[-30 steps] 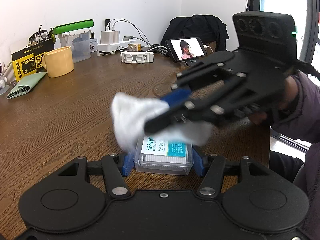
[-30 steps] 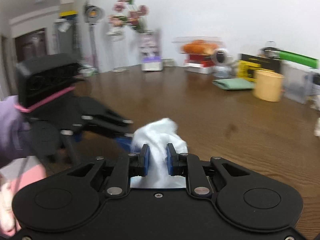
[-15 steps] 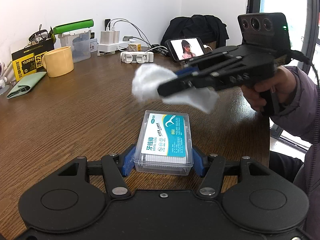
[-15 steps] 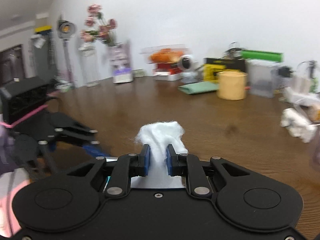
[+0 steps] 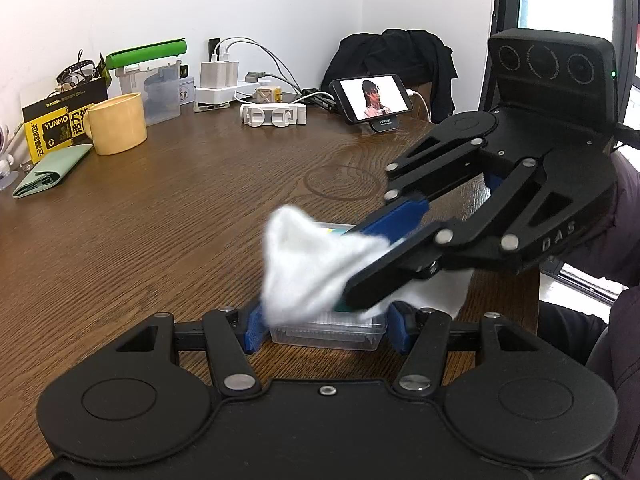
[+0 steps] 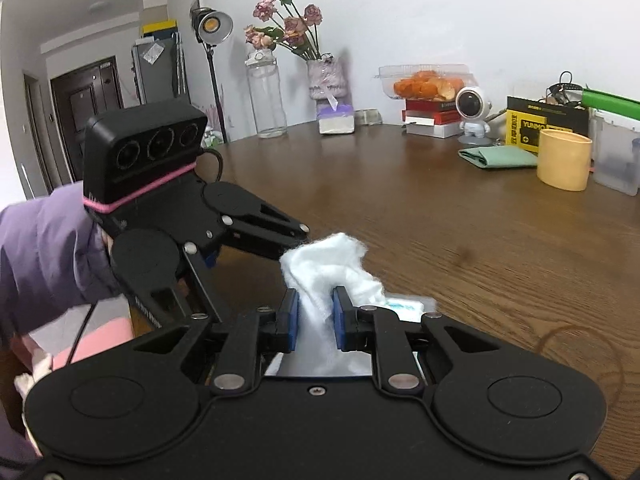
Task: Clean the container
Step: 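Wipe the tissue across the box lid with the right gripper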
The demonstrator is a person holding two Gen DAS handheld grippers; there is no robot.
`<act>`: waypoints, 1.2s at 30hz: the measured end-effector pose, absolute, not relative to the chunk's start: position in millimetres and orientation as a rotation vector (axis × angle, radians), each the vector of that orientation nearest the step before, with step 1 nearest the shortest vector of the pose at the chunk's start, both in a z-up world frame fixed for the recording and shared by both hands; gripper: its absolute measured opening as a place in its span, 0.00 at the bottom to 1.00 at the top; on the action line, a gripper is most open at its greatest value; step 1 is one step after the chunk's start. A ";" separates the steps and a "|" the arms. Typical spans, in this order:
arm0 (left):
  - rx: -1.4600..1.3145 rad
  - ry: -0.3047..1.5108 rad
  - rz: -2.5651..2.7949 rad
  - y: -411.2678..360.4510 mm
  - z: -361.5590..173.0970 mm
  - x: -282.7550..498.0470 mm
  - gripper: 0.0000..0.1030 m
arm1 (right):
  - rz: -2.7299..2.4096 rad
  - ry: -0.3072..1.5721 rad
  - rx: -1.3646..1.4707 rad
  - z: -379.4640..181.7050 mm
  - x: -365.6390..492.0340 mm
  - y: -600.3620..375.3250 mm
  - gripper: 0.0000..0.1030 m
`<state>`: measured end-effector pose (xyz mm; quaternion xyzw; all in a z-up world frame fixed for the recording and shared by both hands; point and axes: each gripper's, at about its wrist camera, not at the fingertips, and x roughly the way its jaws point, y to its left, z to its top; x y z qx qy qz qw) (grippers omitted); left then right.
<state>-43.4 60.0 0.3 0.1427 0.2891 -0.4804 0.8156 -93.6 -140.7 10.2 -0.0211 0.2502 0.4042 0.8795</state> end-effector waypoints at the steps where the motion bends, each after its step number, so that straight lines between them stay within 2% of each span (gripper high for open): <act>1: 0.304 0.617 -1.025 60.0 0.2 -43.4 0.55 | 0.825 0.522 -0.046 9.7 -93.1 -145.8 0.18; 9: 0.304 0.617 -1.025 59.7 0.1 -44.0 0.55 | 0.724 0.543 -0.001 9.5 -63.3 -157.8 0.20; 20: 0.306 0.616 -1.028 59.2 -0.3 -44.5 0.55 | 0.885 0.548 -0.083 12.3 -95.4 -138.2 0.18; 28: 0.305 0.617 -1.028 60.0 -0.4 -42.6 0.55 | 0.757 0.553 -0.070 14.6 -73.6 -157.7 0.18; 36: 0.306 0.617 -1.027 59.0 -1.0 -43.8 0.55 | 0.911 0.545 -0.084 10.9 -82.4 -132.6 0.18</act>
